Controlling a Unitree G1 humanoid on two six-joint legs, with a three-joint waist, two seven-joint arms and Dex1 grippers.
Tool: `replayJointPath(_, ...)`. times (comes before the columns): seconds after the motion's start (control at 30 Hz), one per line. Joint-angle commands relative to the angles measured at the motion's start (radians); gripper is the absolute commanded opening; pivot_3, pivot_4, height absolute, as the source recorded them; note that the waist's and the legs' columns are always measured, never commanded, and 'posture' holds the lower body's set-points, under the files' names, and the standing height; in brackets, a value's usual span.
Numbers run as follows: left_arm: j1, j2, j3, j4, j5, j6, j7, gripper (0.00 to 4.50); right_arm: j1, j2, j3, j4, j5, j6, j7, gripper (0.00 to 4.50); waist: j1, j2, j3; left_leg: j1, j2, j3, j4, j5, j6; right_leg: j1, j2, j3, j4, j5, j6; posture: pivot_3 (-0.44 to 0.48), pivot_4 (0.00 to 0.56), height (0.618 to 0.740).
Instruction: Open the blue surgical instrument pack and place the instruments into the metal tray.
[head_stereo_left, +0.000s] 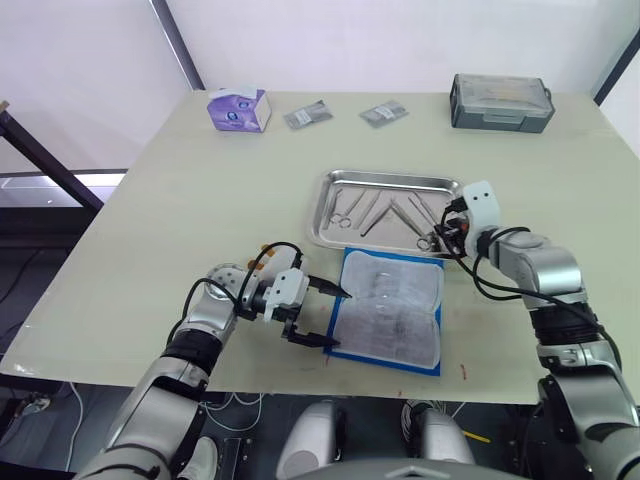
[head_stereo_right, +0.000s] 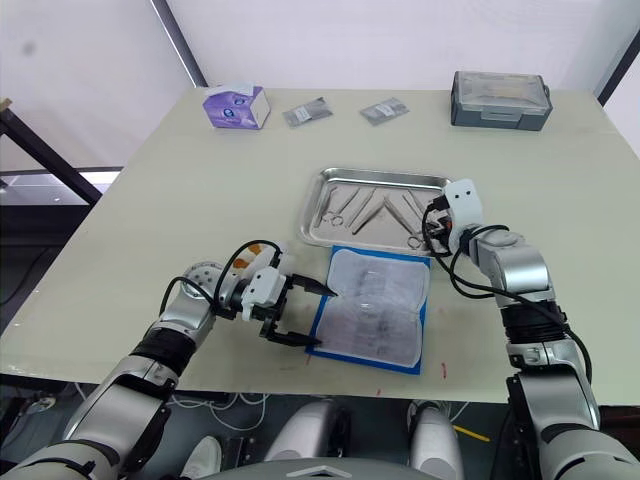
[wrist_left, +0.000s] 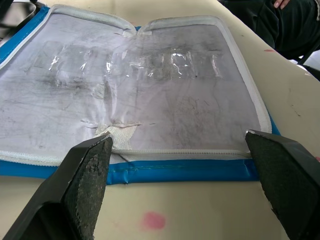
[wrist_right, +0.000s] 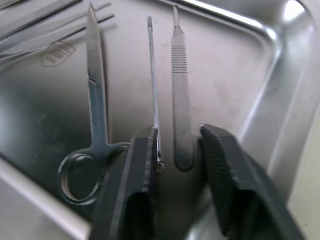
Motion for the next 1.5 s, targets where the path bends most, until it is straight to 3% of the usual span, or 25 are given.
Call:
replayJointPath(0.03,0.045,0.012,-0.045,0.070,0.124,0.019,0.031,4.50,-0.013,-0.019,-0.018,-0.049,-0.014,-0.034,-0.003,3.21,0.000,0.000,0.000,0.000,0.000,0.000,0.000,0.000,0.000,0.000,0.000,0.000,0.000,0.000,0.000,0.000,0.150,0.731)
replayJointPath(0.33,0.053,0.003,-0.018,0.020,0.080,0.045,0.033,4.50,0.010,-0.040,-0.046,-0.214,0.028,-0.097,0.058,3.21,-0.007,0.000,0.000,0.000,0.000,0.000,0.000,0.000,0.000,0.000,0.000,0.000,0.000,0.000,0.000,0.000,0.150,0.731)
replayJointPath(0.67,0.099,-0.007,0.091,-0.268,-0.043,0.235,0.069,4.50,0.185,-0.093,-0.108,-0.372,0.109,-0.310,0.214,3.21,-0.018,-0.007,0.014,-0.010,-0.001,-0.002,0.000,0.001,-0.001,-0.006,0.000,-0.001,0.000,0.000,0.001,0.000,0.150,0.731)
replayJointPath(0.8,0.141,0.007,0.127,-0.414,-0.095,0.329,0.111,4.50,0.247,-0.107,-0.143,-0.407,0.158,-0.356,0.264,3.21,-0.022,-0.018,0.028,-0.013,-0.001,-0.001,0.000,0.003,-0.005,-0.009,0.002,-0.001,0.001,0.000,0.001,0.000,0.150,0.731)
replayJointPath(1.07,0.229,0.046,0.241,-0.676,-0.178,0.497,0.266,4.50,0.404,-0.117,-0.217,-0.457,0.266,-0.409,0.347,3.21,-0.022,-0.019,0.034,-0.015,0.001,0.000,0.000,0.004,-0.007,-0.012,0.004,-0.001,-0.001,0.000,0.000,0.000,0.150,0.731)
replayJointPath(1.2,0.285,0.074,0.322,-0.787,-0.219,0.586,0.370,4.50,0.478,-0.113,-0.296,-0.479,0.353,-0.436,0.381,4.42,-0.021,-0.022,0.036,-0.015,0.002,-0.001,0.000,0.005,-0.009,-0.011,0.004,-0.001,0.000,0.000,0.000,0.000,0.150,0.731)
replayJointPath(1.33,0.424,0.145,0.456,-0.886,-0.284,0.698,0.449,4.50,0.610,-0.153,-0.346,-0.486,0.335,-0.521,0.437,4.47,-0.026,-0.022,0.036,-0.014,0.003,0.000,0.000,0.005,-0.009,-0.011,0.004,0.000,0.000,0.000,0.000,0.000,0.150,0.731)
replayJointPath(1.5,0.549,0.164,0.598,-0.926,-0.330,0.742,0.528,4.50,0.750,-0.176,-0.406,-0.471,0.348,-0.621,0.509,4.47,-0.020,-0.021,0.036,-0.013,0.003,0.000,0.000,0.006,-0.011,-0.011,0.004,0.000,0.001,0.000,0.000,0.000,0.150,0.731)
